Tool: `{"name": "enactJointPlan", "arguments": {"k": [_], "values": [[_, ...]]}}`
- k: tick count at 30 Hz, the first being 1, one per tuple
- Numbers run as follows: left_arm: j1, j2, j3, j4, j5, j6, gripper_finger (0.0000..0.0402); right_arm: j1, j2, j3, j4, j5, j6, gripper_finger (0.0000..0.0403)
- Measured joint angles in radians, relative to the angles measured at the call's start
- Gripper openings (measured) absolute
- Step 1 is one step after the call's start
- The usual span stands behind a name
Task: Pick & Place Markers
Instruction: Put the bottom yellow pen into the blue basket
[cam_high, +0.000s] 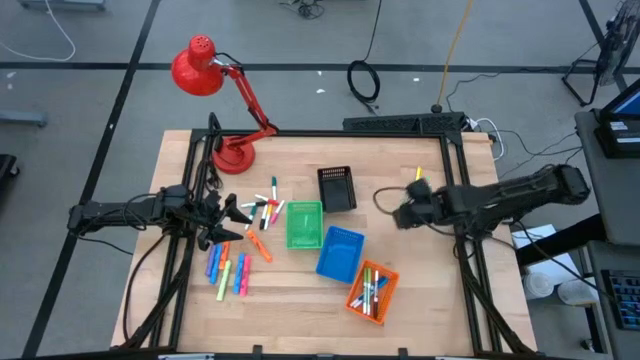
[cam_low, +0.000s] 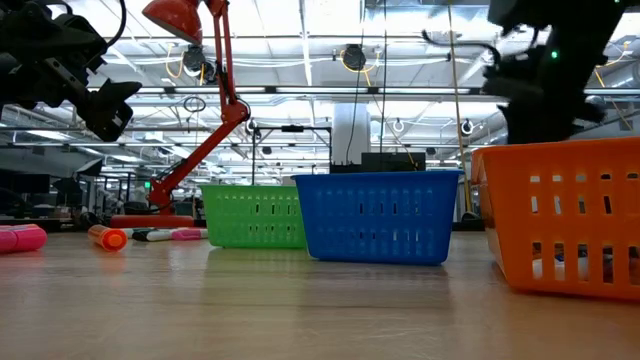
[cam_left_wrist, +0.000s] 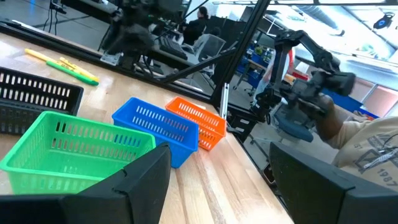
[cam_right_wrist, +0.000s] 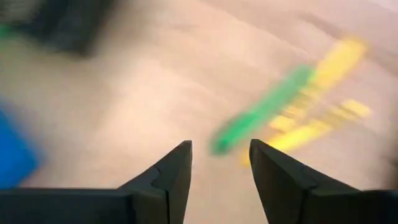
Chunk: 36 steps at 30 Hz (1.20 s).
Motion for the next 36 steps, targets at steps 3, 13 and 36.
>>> {"name": "enactJointPlan", "arguments": {"k": [3,13,36], "values": [[0.0,0.0,0.0,0.0,0.0,0.0,0.0274,-0.065,-0.018,-0.026,-0.065,-0.003,0.067,0.0149],[0.0,0.0,0.0,0.0,0.0,0.0,0.0274,-0.218,-0.009,-0.221,0.188,-0.128,0.018,0.015],[0.0,0.0,0.0,0.0,0.0,0.0,0.0274,-0.387,-0.01,-0.443,0.555,-0.084,-0.14,0.0144]]}}
